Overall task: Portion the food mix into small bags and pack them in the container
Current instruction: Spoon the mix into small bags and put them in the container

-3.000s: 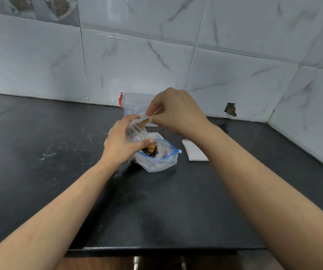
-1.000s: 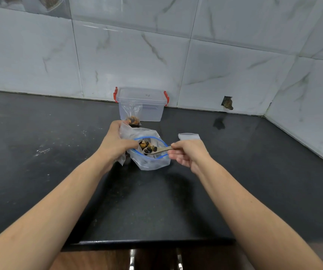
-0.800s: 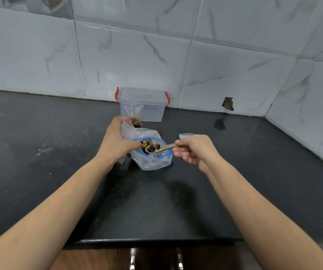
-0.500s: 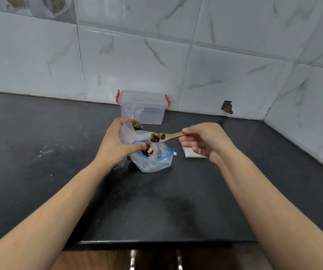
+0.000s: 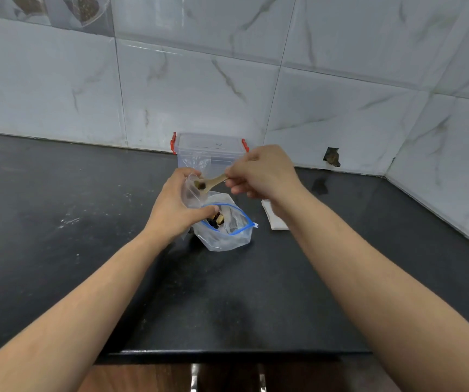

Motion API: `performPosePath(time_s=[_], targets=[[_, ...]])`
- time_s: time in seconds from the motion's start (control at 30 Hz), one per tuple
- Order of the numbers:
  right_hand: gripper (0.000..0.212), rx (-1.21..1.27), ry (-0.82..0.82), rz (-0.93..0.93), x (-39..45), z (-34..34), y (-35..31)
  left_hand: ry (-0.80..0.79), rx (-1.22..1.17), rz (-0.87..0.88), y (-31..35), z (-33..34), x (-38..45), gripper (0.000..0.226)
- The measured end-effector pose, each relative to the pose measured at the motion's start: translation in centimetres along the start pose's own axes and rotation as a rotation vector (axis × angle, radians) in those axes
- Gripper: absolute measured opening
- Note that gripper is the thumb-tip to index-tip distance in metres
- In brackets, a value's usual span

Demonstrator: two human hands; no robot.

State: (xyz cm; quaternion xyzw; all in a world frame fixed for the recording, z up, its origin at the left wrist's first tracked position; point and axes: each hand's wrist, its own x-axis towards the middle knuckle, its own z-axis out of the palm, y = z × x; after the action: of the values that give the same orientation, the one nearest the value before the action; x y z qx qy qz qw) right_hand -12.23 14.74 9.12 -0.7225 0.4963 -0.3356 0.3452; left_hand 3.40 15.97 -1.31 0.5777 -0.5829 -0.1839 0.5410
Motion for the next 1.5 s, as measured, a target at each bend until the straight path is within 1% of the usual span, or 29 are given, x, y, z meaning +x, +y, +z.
performPosePath(time_s=[0.07, 0.1, 0.17, 0.23, 0.3, 0.37, 0.43, 0.5, 0.6, 0.63, 0.67, 0.7, 0.77, 0.83, 0.9, 1.0, 1.1, 1.17, 1.33, 1.4, 1.5], targets=[[0.008, -0.333, 0.069, -0.198, -0.5, 1.4, -0.6, 0.010, 0.004, -0.003, 0.0, 0.1, 0.1, 0.066], [0.007, -0.438, 0.119, -0.271, -0.8, 1.8, -0.9, 0.017, 0.005, -0.003, -0.1, 0.1, 0.1, 0.067], [0.009, -0.467, 0.209, -0.325, -0.8, 1.7, -1.0, 0.028, 0.014, -0.017, -0.1, 0.0, 0.1, 0.069], [0.010, -0.291, 0.227, -0.242, -0.3, 0.6, -0.6, 0.035, 0.032, -0.043, -0.2, -0.3, 0.1, 0.070], [0.014, -0.083, 0.196, -0.113, 0.3, -0.9, 0.2, 0.039, 0.059, -0.067, -0.2, -0.6, 0.0, 0.067], [0.016, 0.013, 0.166, 0.010, 0.7, -2.2, 1.5, 0.013, 0.075, -0.103, -0.1, -0.7, -0.1, 0.068], [0.012, 0.024, 0.129, 0.089, 0.7, -2.7, 3.0, -0.039, 0.100, -0.162, 0.1, -0.8, 0.0, 0.071], [0.014, -0.016, 0.097, 0.125, 0.4, -2.6, 4.2, -0.064, 0.123, -0.241, 0.1, -0.7, 0.0, 0.070], [0.015, -0.068, 0.031, 0.082, -0.3, -1.5, 5.4, -0.041, 0.104, -0.377, -0.1, -0.5, 0.2, 0.060], [0.013, -0.104, 0.026, 0.043, -0.5, -0.9, 5.6, -0.033, 0.104, -0.400, -0.2, -0.5, 0.2, 0.057], [0.010, -0.194, 0.044, -0.015, -0.6, -0.4, 5.8, -0.028, 0.104, -0.412, -0.3, -0.4, 0.3, 0.054], [0.008, -0.340, 0.082, -0.084, -0.6, 0.3, 6.0, -0.027, 0.103, -0.417, -0.4, -0.4, 0.3, 0.052], [0.012, -0.612, 0.159, -0.219, -0.7, 1.5, 6.4, -0.033, 0.104, -0.418, -0.3, -0.3, 0.4, 0.052], [0.016, -0.728, 0.171, -0.308, -0.7, 2.5, 6.8, -0.037, 0.075, -0.415, -0.1, -0.3, 0.4, 0.055], [0.016, -0.767, 0.143, -0.328, -0.5, 3.1, 7.3, -0.041, 0.017, -0.406, 0.1, -0.2, 0.3, 0.056], [0.014, -0.677, 0.119, -0.217, -0.1, 3.3, 7.3, -0.032, -0.092, -0.401, 0.1, 0.1, 0.1, 0.054], [0.015, -0.469, 0.086, -0.011, 0.6, 3.2, 7.5, -0.006, -0.251, -0.450, 0.4, 0.3, 0.1, 0.054], [0.018, -0.331, 0.044, 0.109, 0.7, 3.3, 8.3, -0.024, -0.318, -0.457, 0.6, 0.5, 0.0, 0.056], [0.014, -0.220, -0.067, 0.325, 0.5, 3.5, 9.8, -0.065, -0.293, -0.361, 0.9, 0.9, 0.0, 0.055], [0.012, -0.075, -0.095, 0.432, 0.4, 3.2, 9.5, -0.108, -0.298, -0.366, 1.0, 0.9, 0.0, 0.057], [0.021, 0.185, -0.128, 0.602, 0.4, 2.8, 9.3, -0.140, -0.283, -0.384, 0.9, 0.7, -0.2, 0.057]])
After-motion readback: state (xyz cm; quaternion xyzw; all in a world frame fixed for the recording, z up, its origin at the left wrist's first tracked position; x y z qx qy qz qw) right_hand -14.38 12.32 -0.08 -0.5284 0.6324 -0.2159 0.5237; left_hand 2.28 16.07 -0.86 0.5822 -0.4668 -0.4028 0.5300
